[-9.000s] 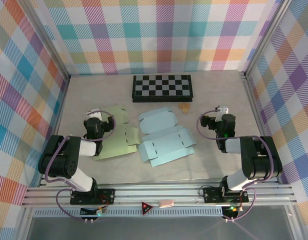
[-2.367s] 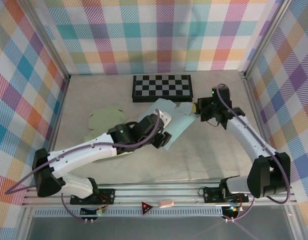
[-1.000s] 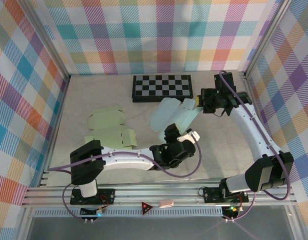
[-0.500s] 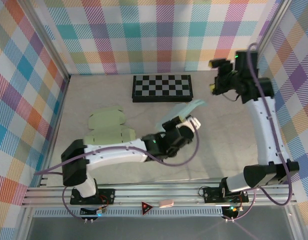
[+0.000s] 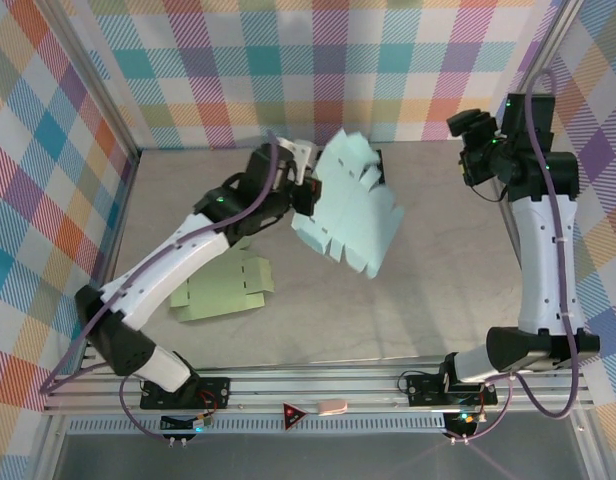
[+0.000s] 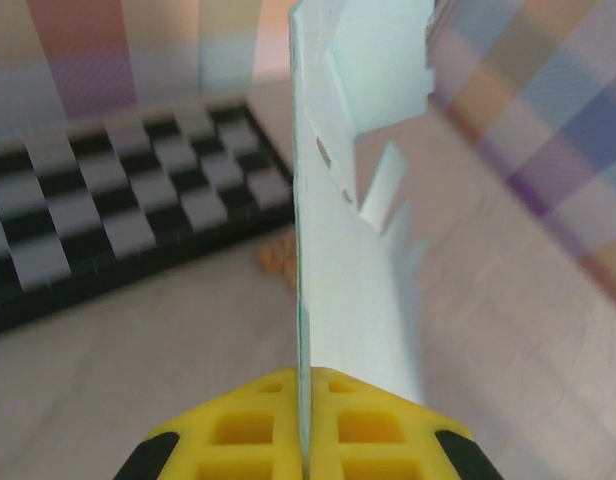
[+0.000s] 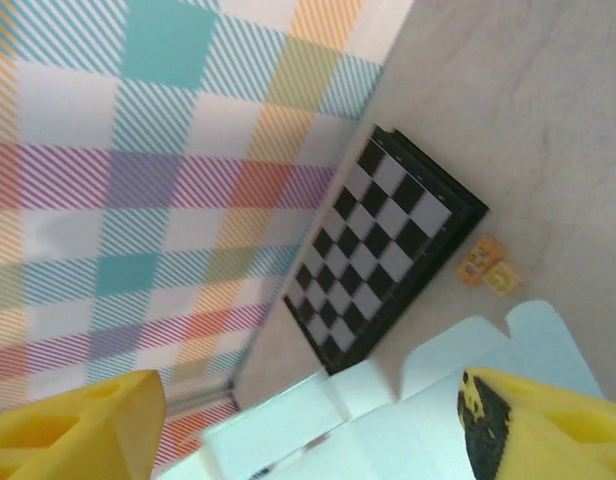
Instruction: Fold the paper box
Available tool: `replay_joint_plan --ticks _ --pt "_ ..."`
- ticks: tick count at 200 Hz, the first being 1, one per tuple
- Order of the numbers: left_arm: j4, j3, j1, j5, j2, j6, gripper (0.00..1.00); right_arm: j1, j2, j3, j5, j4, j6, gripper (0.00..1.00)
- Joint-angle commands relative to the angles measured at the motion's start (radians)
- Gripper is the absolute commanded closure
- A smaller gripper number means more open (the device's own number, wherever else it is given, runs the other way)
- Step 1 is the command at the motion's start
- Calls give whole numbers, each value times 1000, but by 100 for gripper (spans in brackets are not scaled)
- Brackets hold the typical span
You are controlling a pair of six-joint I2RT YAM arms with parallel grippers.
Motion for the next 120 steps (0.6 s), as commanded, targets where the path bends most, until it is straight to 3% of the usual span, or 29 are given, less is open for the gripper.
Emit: replay_joint_plan --ticks 1,42,85,120 --pt "-97 -66 6 29 64 -17 100 53 23 -69 -56 -43 -93 26" --pt "-106 -104 5 -54 160 132 100 215 16 -284 -123 23 -48 32" --pt "-27 -127 4 -90 184 290 100 323 34 -505 -229 337 230 32" --pt "43 -141 -3 -90 199 370 100 347 147 -474 -254 393 356 32"
